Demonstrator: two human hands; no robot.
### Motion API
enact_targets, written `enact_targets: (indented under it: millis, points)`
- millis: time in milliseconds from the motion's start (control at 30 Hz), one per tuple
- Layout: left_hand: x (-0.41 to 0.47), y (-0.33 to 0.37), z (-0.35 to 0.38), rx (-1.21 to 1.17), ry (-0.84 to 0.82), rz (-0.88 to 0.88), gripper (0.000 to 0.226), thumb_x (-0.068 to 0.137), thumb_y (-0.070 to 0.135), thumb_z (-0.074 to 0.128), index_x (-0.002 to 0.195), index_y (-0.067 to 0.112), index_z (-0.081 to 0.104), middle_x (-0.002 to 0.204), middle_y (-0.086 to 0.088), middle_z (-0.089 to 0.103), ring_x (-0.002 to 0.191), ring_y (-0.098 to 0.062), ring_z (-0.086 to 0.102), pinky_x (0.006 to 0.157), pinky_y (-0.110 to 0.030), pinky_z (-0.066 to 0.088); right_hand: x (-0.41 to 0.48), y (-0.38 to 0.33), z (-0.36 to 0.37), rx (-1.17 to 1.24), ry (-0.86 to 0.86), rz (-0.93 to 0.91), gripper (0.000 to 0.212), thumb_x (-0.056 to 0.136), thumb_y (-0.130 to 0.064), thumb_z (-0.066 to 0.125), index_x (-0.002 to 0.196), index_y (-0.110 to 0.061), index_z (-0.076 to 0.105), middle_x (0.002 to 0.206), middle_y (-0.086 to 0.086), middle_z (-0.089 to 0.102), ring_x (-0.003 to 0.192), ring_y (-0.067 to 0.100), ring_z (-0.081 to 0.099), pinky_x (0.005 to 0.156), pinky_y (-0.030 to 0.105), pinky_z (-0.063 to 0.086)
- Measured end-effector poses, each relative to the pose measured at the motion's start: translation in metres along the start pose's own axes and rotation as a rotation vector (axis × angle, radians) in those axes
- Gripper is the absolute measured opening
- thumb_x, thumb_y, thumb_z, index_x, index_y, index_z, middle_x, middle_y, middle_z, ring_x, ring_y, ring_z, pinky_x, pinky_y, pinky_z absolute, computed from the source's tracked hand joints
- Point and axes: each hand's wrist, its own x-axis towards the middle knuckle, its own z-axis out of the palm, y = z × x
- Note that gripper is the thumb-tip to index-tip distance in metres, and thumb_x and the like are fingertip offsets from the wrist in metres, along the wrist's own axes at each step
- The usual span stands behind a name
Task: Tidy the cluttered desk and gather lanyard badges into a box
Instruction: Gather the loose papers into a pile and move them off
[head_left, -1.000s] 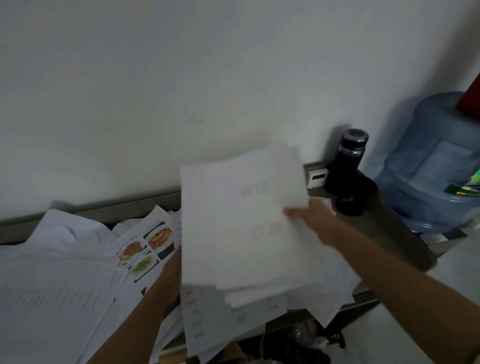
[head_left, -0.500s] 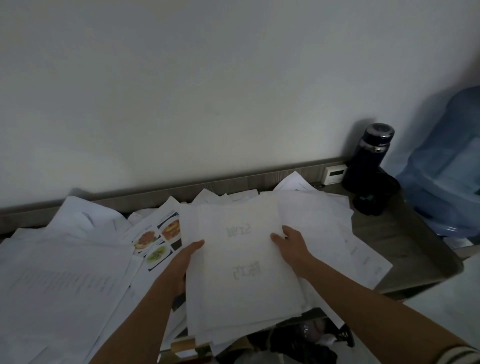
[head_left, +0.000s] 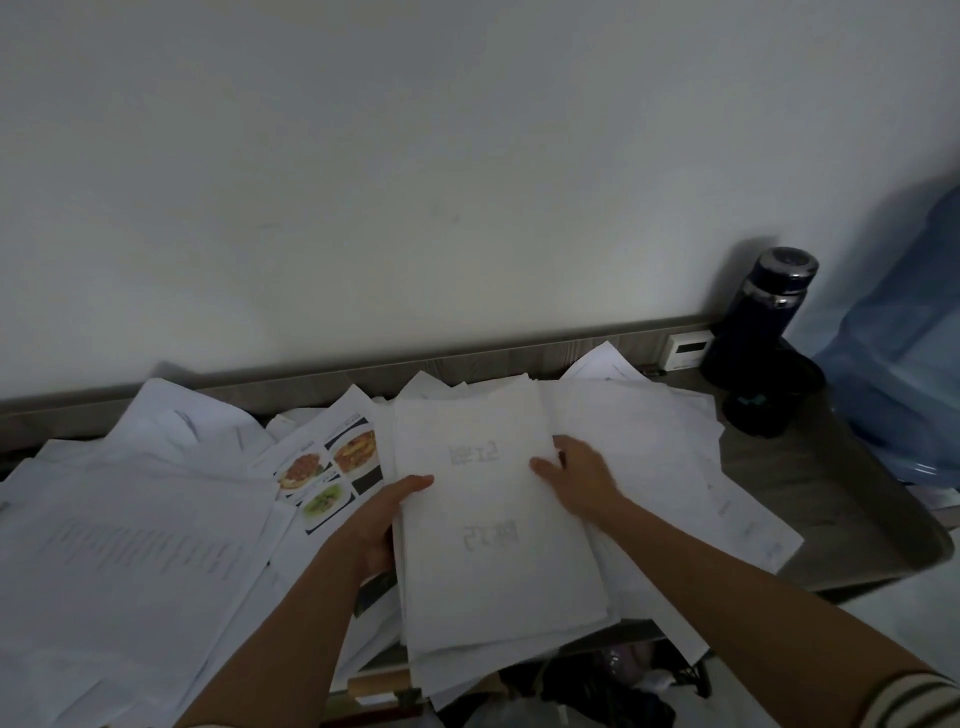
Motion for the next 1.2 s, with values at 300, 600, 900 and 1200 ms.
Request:
enact_targets:
  millis: [300,600,900,1200]
  points:
    - [0.009,-0.012,0.008,0.074,0.18,0.055,0.041,0.072,0.001,0.078,0.111,-0.002,0.064,0.102,-0.02,0.07,0.09,-0.036,0.067,0.073,-0.042,0.055,0.019,0.046,-0.082,0.124,0.283,0.475,0.09,0.078,-0.042,0.077,0.145,-0.002,0.031,0.136,0.018,0.046,0.113,0.035,0.051,0.091,0.046,0.049]
    - [0.006,-0.011,0.001,0.073,0.233,0.012,0.027,0.075,0.005,0.066,0.101,0.002,0.064,0.092,-0.019,0.068,0.082,-0.035,0.063,0.063,-0.036,0.053,0.015,0.062,-0.1,0.046,0.321,0.496,0.097,0.079,-0.043,0.076,0.15,-0.005,0.021,0.151,0.021,0.03,0.133,0.039,0.036,0.104,0.05,0.041]
    - [0.008,-0.013,0.007,0.11,0.194,0.067,0.049,0.069,0.01,0.083,0.113,0.0,0.063,0.101,-0.016,0.071,0.089,-0.034,0.068,0.065,-0.036,0.057,0.0,0.036,-0.099,-0.047,0.144,0.356,0.071,0.084,-0.035,0.073,0.139,-0.003,0.042,0.134,0.016,0.053,0.114,0.032,0.055,0.086,0.034,0.047]
    - [0.009,-0.013,0.004,0.124,0.171,0.054,0.052,0.07,0.003,0.081,0.117,-0.005,0.061,0.107,-0.021,0.069,0.092,-0.037,0.067,0.075,-0.043,0.056,-0.003,-0.029,-0.167,-0.211,0.595,-0.022,0.034,0.095,-0.038,0.055,0.11,-0.01,0.066,0.102,0.013,0.067,0.094,0.034,0.064,0.082,0.04,0.051]
